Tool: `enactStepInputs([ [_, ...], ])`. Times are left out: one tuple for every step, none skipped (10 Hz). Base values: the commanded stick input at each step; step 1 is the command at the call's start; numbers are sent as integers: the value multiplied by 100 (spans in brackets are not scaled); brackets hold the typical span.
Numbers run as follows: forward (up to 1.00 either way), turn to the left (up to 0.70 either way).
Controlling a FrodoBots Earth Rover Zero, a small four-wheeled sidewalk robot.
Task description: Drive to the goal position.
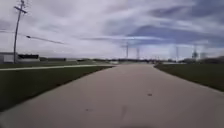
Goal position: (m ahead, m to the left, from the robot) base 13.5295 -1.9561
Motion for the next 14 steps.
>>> enactStepInputs([
  [100, -36],
  [100, -36],
  [100, -7],
  [100, 0],
  [100, 0],
  [100, 0],
  [100, 0],
  [100, -3],
  [100, -18],
  [100, -27],
  [100, -23],
  [100, -10],
  [100, 0],
  [100, 0],
])
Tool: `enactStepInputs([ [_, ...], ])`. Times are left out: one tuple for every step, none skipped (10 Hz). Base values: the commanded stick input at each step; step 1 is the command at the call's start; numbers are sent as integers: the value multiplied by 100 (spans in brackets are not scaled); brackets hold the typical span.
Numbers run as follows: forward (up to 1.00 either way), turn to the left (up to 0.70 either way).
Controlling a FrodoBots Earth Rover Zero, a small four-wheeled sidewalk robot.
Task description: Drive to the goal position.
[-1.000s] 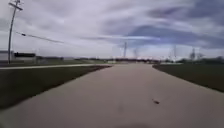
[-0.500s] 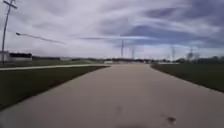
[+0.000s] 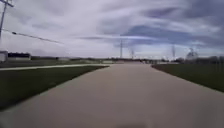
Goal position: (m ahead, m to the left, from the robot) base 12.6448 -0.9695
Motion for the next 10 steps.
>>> enactStepInputs([
  [100, 0],
  [100, 0],
  [100, -16],
  [100, -27],
  [100, -24],
  [100, -3],
  [100, 0],
  [100, 0],
  [100, 0],
  [100, -3],
])
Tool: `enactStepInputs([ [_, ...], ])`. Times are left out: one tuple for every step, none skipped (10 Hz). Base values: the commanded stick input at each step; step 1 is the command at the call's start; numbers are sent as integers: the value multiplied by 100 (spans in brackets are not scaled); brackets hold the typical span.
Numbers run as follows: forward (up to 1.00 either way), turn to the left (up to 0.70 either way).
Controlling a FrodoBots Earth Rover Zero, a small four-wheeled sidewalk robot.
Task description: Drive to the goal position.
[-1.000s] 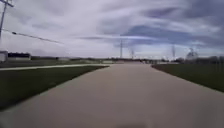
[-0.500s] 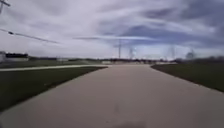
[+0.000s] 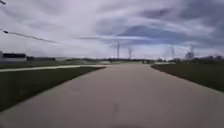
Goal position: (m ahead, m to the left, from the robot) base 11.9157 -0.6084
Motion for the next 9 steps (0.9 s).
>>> enactStepInputs([
  [100, -4],
  [100, -4],
  [100, -4],
  [100, -4],
  [100, -16],
  [100, -24],
  [100, -26],
  [100, -21],
  [100, 0],
])
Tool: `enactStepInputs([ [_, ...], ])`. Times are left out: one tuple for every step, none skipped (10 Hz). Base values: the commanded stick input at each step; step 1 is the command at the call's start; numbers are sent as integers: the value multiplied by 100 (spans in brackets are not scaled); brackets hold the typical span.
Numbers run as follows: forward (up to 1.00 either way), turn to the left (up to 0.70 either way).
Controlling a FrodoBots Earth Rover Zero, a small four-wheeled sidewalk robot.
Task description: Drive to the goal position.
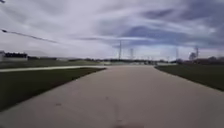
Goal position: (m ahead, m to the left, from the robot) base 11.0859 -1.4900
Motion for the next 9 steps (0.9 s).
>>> enactStepInputs([
  [100, 0],
  [100, 0],
  [100, 0],
  [100, 0],
  [100, 0],
  [100, 0],
  [100, 0],
  [100, 0],
  [100, 0],
])
